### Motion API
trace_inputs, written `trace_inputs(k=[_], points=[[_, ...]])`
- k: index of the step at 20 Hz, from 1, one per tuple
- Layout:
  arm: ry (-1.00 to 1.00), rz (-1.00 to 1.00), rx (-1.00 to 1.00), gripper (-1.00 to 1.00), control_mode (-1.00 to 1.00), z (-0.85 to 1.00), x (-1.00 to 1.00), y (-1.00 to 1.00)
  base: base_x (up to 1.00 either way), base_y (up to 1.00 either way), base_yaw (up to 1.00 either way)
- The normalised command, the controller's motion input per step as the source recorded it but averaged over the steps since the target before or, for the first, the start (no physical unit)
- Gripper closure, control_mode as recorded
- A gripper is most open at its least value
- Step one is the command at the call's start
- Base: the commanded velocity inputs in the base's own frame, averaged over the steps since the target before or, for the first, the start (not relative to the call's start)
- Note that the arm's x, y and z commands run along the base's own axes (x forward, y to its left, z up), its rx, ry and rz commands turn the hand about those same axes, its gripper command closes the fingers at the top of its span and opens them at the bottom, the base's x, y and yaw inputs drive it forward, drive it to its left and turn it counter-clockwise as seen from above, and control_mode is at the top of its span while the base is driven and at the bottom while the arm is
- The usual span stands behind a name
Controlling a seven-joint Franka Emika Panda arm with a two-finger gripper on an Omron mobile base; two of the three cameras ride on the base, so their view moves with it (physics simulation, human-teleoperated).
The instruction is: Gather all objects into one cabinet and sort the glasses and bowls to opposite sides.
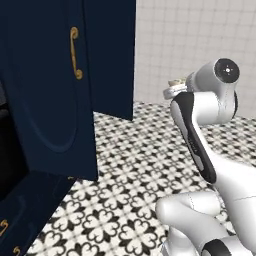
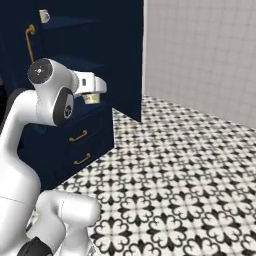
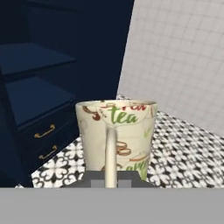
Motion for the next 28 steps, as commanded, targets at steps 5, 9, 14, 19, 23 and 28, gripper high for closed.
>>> trace_inputs(k=[5,9,14,19,23,28], points=[[0.0,0.0,0.0,1.0,1.0,0.0,0.0,0.0,1.0,-0.33,0.52],[0.0,0.0,0.0,1.0,1.0,0.0,0.0,0.0,1.0,-0.39,0.52],[0.0,0.0,0.0,1.0,1.0,0.0,0.0,0.0,1.0,-0.38,0.54],[0.0,0.0,0.0,1.0,1.0,0.0,0.0,0.0,1.0,-0.42,0.52],[0.0,0.0,0.0,1.0,1.0,0.0,0.0,0.0,1.0,-0.39,0.51],[0.0,0.0,0.0,1.0,1.0,0.0,0.0,0.0,1.0,-0.31,0.51]])
